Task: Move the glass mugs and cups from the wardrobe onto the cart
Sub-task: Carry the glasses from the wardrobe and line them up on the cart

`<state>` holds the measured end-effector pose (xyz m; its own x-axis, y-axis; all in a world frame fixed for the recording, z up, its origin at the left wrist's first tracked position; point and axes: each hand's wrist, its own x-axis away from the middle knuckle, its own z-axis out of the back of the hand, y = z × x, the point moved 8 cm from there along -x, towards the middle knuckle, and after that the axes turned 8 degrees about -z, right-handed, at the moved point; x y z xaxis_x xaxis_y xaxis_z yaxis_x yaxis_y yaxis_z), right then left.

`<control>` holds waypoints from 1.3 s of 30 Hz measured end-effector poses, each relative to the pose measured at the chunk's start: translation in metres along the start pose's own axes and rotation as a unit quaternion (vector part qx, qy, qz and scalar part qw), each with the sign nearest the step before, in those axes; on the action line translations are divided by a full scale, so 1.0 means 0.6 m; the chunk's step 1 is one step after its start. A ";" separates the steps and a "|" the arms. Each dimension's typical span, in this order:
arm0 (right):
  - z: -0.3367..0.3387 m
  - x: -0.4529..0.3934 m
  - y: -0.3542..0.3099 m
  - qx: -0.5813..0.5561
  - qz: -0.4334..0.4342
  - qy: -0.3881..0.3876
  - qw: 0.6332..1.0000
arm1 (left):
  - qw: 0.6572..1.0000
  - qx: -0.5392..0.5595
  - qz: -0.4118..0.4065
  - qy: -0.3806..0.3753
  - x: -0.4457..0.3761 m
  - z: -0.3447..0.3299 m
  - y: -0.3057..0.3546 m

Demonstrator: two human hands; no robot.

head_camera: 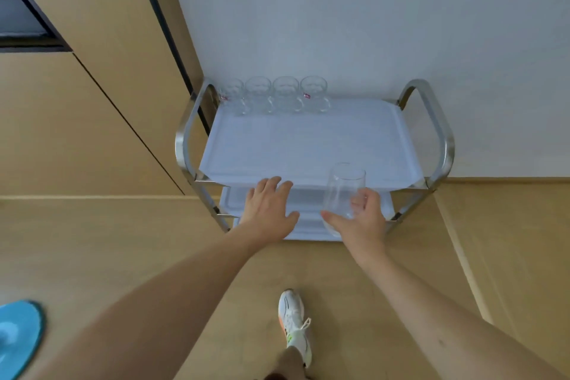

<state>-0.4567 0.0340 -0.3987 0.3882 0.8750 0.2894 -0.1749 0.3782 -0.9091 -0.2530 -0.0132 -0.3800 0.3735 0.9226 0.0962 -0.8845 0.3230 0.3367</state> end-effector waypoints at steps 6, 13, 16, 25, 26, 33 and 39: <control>-0.002 -0.010 0.055 -0.006 -0.019 0.003 1.000 | 1.000 0.012 -0.006 -0.014 0.006 -0.063 0.008; -0.045 -0.081 0.183 -0.013 -0.050 0.039 0.998 | 0.998 0.038 -0.008 -0.057 -0.068 -0.226 -0.057; -0.079 -0.124 0.253 -0.014 -0.056 0.031 0.998 | 0.996 0.042 -0.002 -0.075 -0.101 -0.317 -0.099; -0.162 -0.248 0.395 -0.038 -0.037 0.038 0.998 | 0.999 0.009 -0.030 -0.033 -0.203 -0.484 -0.173; -0.170 -0.264 0.404 -0.043 -0.034 0.037 0.998 | 0.999 0.004 -0.035 -0.023 -0.217 -0.496 -0.181; -0.219 -0.372 0.430 -0.057 0.045 0.042 0.997 | 0.997 -0.032 -0.059 0.043 -0.326 -0.554 -0.244; -0.244 -0.455 0.429 -0.063 0.130 0.089 0.985 | 0.989 -0.008 -0.092 0.112 -0.407 -0.569 -0.286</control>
<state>-0.4749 -0.1517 -0.7554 0.4994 0.8663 -0.0057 -0.1804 0.0976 -0.9787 -0.2881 -0.2219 -0.7808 0.4589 0.8707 -0.1767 -0.8124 0.4918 0.3133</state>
